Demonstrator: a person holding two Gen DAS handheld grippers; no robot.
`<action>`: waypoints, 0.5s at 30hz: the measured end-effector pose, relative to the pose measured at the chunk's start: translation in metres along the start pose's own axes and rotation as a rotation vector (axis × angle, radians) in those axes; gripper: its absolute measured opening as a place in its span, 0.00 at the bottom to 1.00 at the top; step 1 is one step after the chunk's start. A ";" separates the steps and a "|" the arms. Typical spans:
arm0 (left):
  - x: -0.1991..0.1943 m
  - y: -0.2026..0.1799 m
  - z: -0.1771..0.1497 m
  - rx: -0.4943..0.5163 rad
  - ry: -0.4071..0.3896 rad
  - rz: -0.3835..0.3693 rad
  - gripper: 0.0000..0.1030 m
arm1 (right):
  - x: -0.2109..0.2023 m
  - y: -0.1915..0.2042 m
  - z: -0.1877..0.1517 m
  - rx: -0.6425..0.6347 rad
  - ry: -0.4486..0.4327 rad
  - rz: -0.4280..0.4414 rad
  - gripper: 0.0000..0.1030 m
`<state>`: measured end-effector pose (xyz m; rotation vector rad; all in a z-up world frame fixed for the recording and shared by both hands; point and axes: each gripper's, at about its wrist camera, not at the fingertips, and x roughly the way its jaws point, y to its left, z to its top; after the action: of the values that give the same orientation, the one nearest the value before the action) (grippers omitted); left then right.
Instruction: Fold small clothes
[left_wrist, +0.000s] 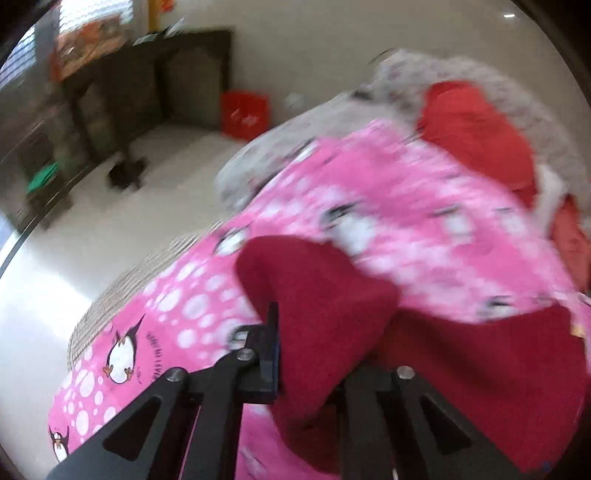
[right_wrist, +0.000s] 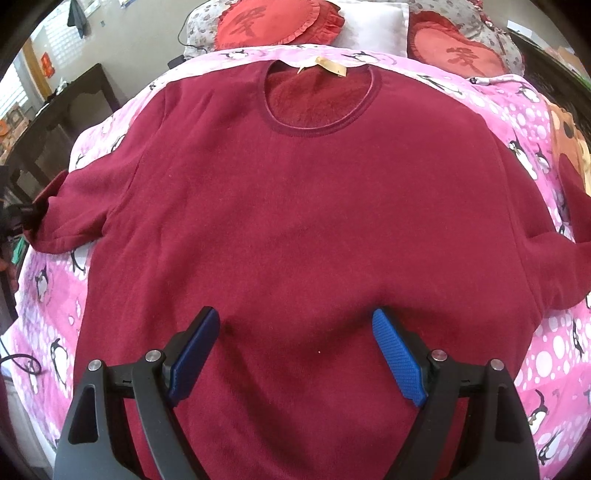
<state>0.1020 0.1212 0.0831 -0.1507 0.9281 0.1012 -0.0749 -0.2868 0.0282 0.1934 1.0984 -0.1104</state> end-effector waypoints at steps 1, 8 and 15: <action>-0.017 -0.011 0.000 0.026 -0.031 -0.037 0.08 | -0.002 -0.003 0.001 0.008 -0.004 0.016 0.62; -0.108 -0.118 -0.009 0.168 -0.127 -0.439 0.08 | -0.024 -0.041 0.019 0.160 -0.074 0.069 0.62; -0.081 -0.247 -0.101 0.358 0.005 -0.595 0.18 | -0.046 -0.084 0.021 0.280 -0.146 0.096 0.62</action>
<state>0.0114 -0.1411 0.1091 -0.0895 0.8590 -0.6127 -0.0928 -0.3739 0.0696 0.4815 0.9237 -0.1902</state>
